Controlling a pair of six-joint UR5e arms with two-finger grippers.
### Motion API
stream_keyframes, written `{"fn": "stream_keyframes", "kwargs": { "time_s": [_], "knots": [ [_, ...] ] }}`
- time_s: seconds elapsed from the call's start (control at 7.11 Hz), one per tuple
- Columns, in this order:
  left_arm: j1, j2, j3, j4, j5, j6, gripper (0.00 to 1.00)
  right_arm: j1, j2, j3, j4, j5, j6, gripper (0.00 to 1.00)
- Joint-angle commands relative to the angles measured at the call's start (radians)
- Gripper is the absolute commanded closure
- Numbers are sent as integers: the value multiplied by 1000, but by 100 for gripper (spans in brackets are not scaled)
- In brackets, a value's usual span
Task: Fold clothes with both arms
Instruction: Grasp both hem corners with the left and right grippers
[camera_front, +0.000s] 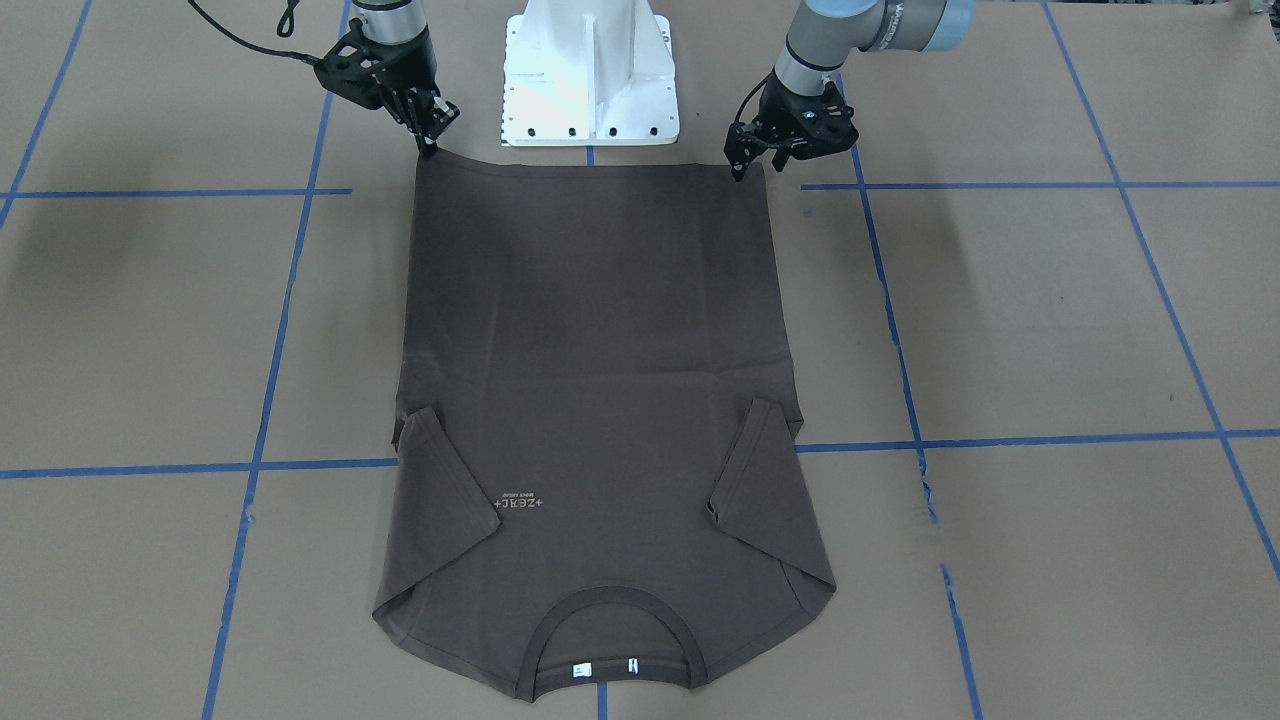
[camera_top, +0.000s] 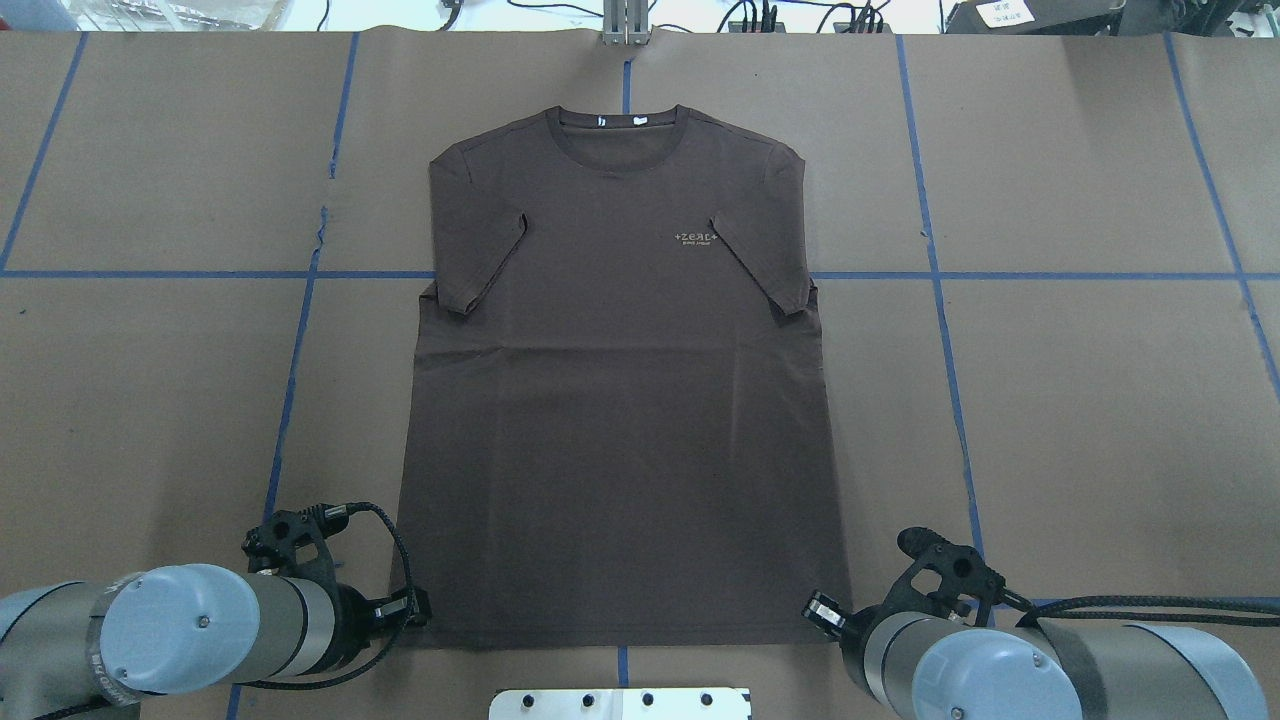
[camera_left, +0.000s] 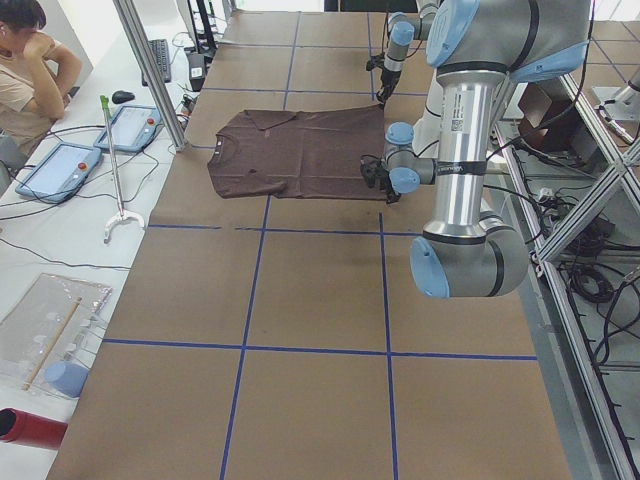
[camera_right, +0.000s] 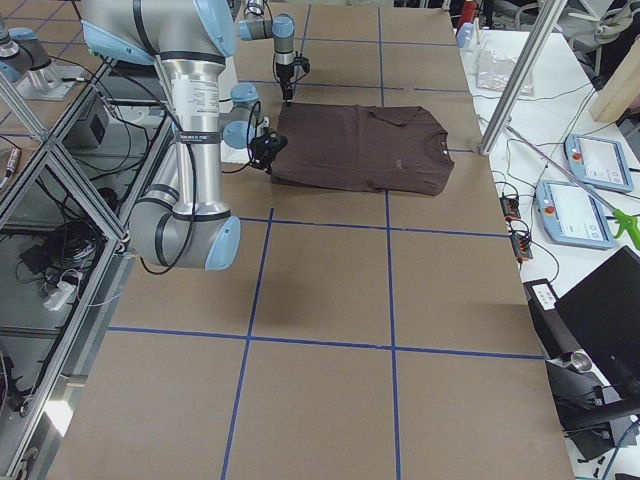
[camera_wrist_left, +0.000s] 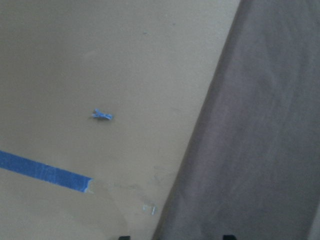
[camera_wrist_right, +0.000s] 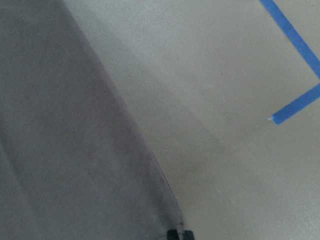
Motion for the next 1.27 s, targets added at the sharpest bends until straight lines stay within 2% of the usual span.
{"fn": "stream_keyframes", "kwargs": {
  "time_s": [0.0, 0.14, 0.56, 0.7, 0.98, 1.13],
  "knots": [
    [-1, 1, 0, 0, -1, 0, 85, 0, 0, 0, 0, 0, 0, 100],
    [-1, 1, 0, 2, -1, 0, 100, 0, 0, 0, 0, 0, 0, 100],
    [-1, 0, -24, 15, -10, -2, 100, 0, -2, 6, 0, 0, 1, 100],
    [-1, 0, -68, 47, -10, -2, 100, -17, -14, 32, 0, 0, 3, 100],
    [0, 1, -188, 148, -91, -2, 100, -54, -78, 101, -6, 0, 5, 100],
    [-1, -6, -239, 208, -99, 0, 100, -55, -107, 132, -9, 2, 5, 100]
  ]
}}
